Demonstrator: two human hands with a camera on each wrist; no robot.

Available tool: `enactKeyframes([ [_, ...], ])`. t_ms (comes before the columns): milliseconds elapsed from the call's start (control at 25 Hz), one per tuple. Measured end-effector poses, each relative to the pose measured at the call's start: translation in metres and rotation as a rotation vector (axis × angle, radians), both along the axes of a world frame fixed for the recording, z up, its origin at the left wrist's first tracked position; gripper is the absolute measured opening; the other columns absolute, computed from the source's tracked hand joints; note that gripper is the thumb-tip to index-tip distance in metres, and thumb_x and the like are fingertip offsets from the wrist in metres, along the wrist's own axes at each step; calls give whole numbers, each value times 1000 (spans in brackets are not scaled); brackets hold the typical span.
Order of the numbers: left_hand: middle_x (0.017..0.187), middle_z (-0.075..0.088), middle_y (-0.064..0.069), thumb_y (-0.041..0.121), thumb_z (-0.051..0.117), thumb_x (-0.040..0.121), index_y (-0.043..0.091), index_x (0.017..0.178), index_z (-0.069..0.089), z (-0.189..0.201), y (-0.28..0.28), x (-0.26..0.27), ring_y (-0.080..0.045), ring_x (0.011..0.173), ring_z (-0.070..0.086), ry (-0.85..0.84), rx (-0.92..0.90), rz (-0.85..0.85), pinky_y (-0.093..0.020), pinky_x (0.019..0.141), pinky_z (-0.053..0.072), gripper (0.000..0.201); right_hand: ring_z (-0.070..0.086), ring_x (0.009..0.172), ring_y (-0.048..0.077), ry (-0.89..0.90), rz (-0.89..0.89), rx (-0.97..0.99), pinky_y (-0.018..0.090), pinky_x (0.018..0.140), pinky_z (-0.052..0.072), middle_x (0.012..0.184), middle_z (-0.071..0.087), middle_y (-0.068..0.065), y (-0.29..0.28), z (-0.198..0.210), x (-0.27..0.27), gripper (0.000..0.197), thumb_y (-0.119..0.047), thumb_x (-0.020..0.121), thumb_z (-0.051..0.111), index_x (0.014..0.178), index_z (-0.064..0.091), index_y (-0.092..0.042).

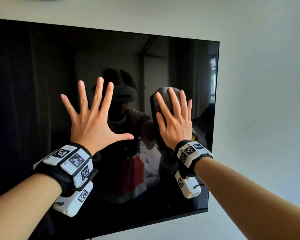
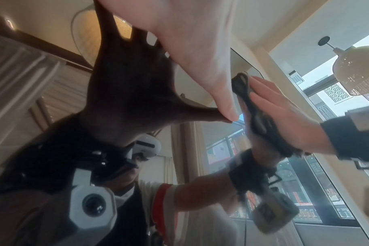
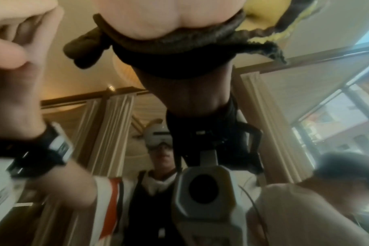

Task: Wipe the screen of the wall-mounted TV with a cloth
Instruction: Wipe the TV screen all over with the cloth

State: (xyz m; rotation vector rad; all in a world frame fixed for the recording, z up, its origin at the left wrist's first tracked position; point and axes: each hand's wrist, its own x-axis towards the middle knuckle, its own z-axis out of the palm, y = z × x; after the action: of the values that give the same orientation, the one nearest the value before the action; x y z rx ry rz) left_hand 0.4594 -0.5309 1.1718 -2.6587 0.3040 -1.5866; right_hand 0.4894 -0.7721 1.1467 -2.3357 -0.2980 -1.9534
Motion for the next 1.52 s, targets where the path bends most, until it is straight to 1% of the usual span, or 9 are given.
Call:
enactKeyframes([
  [200, 167, -18, -5, 100, 47, 50, 22, 159, -15, 0, -1, -1, -44, 151, -15, 4, 6, 13, -78, 109, -3, 147, 9, 149, 32, -91, 7, 234, 57, 120, 7, 160, 22, 3, -19, 62, 6, 51, -38, 101, 37, 151, 29, -34],
  [440, 167, -19, -8, 96, 55, 52, 21, 159, -13, -39, -22, -6, -46, 150, -16, 37, 10, -31, -81, 109, -1, 147, 9, 149, 33, -24, 17, 236, 56, 120, 6, 159, 24, 6, 9, -36, 2, 51, -36, 100, 40, 151, 31, -31],
  [600, 167, -19, -5, 96, 56, 52, 24, 159, -13, -67, -48, -4, -43, 151, -15, 65, 68, -53, -82, 107, -1, 146, 11, 148, 33, -76, 23, 326, 57, 119, 11, 159, 24, 6, -9, 0, 2, 51, -35, 100, 41, 151, 33, -30],
  [680, 167, -21, -6, 95, 57, 52, 23, 159, -14, -71, -55, -1, -44, 150, -17, 72, 62, -47, -83, 106, -1, 147, 10, 149, 34, -64, 23, 350, 58, 119, 9, 160, 24, 6, -7, -12, 1, 52, -34, 100, 42, 151, 33, -29],
  [840, 167, -20, -7, 94, 59, 52, 23, 159, -14, -74, -55, 2, -45, 150, -17, 63, 45, -58, -82, 107, -3, 147, 14, 148, 35, -42, 18, 91, 56, 120, 9, 158, 28, 8, -13, -45, 1, 49, -35, 100, 43, 149, 37, -28],
  [1000, 167, -18, -7, 95, 57, 51, 22, 159, -13, -75, -55, 2, -45, 150, -15, 62, 55, -45, -82, 106, -3, 147, 13, 148, 35, -75, 15, 354, 57, 120, 9, 159, 26, 8, -24, -21, 0, 51, -34, 100, 43, 150, 35, -27],
  [1160, 167, -18, -7, 94, 56, 53, 23, 159, -13, -74, -56, 0, -45, 151, -15, 63, 48, -56, -82, 106, -3, 145, 16, 147, 36, -20, 41, -68, 52, 121, 4, 156, 31, 9, -11, -71, -6, 48, -35, 100, 44, 147, 42, -25],
  [1360, 167, -18, -8, 94, 56, 53, 23, 159, -14, -72, -54, -3, -46, 151, -14, 71, 65, -42, -82, 107, -3, 146, 12, 148, 35, -65, -3, 420, 54, 120, 9, 159, 25, 8, -32, -39, -1, 51, -33, 100, 41, 150, 34, -27],
  [1520, 167, -18, -7, 94, 55, 53, 22, 159, -12, -72, -51, -5, -45, 151, -13, 66, 81, -50, -81, 108, -2, 144, 13, 148, 37, -13, 36, 24, 54, 120, 5, 157, 29, 9, -9, -88, -6, 48, -34, 101, 41, 149, 37, -26],
])
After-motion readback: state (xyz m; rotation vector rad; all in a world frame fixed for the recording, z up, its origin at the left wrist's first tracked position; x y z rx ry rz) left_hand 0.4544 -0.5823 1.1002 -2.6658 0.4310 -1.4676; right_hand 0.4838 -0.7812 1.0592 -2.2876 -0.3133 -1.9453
